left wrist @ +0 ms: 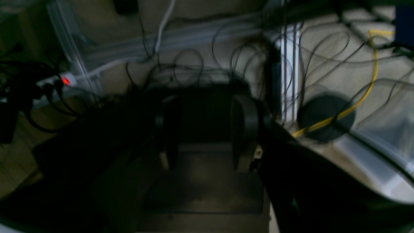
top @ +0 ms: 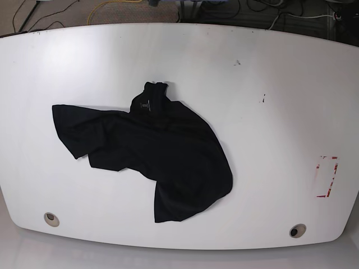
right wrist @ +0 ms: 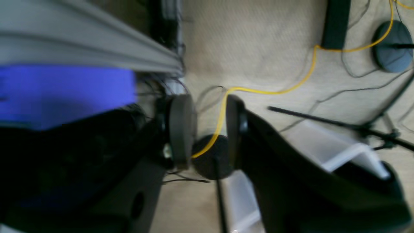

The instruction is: Layout the t-shirt on the table in an organized manner, then fold the t-shirt properly

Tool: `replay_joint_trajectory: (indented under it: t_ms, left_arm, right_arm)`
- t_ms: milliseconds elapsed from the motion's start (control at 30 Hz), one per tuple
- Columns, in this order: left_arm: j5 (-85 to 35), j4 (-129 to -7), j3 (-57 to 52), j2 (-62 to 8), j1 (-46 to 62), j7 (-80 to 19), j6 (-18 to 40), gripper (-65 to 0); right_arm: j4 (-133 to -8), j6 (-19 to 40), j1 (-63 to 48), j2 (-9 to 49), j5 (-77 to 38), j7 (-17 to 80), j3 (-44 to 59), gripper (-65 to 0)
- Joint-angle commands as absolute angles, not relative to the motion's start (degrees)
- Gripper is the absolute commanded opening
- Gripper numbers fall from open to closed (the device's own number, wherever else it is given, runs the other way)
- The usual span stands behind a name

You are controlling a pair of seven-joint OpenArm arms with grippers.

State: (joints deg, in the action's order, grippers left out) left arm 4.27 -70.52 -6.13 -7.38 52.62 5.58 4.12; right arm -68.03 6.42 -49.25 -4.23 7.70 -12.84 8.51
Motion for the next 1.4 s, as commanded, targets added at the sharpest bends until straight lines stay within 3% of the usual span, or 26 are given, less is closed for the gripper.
replay_joint_trajectory:
  t_ms: [0,400,867,1367]
  left_arm:
    - [4.18,-74.15,-7.43,-7.78,56.13,6.37,3.74,-41.7]
    - [2.77,-88.84,-7.78,-11.03,66.42,6.37,3.74,-41.7]
    - [-12.88,-103.43,-10.24,-19.74,76.97,6.37,3.74,-41.7]
    - [-18.59,-112.92,-19.91,-20.00,79.60,6.37,3.74,-41.7]
  right_arm:
    - [-71.16,6.11,-52.09,-4.00,5.76,-13.93,8.66,-48.4]
    - [-83.30,6.11,-60.44,-4.09,1.27,-13.93,8.66,-48.4]
    - [-100.00,6.11,-71.34,-4.09,-3.47,-13.93,8.66,-48.4]
    - [-115.47,6.11,-76.09,-4.09,-3.65,-13.93,8.66,-48.4]
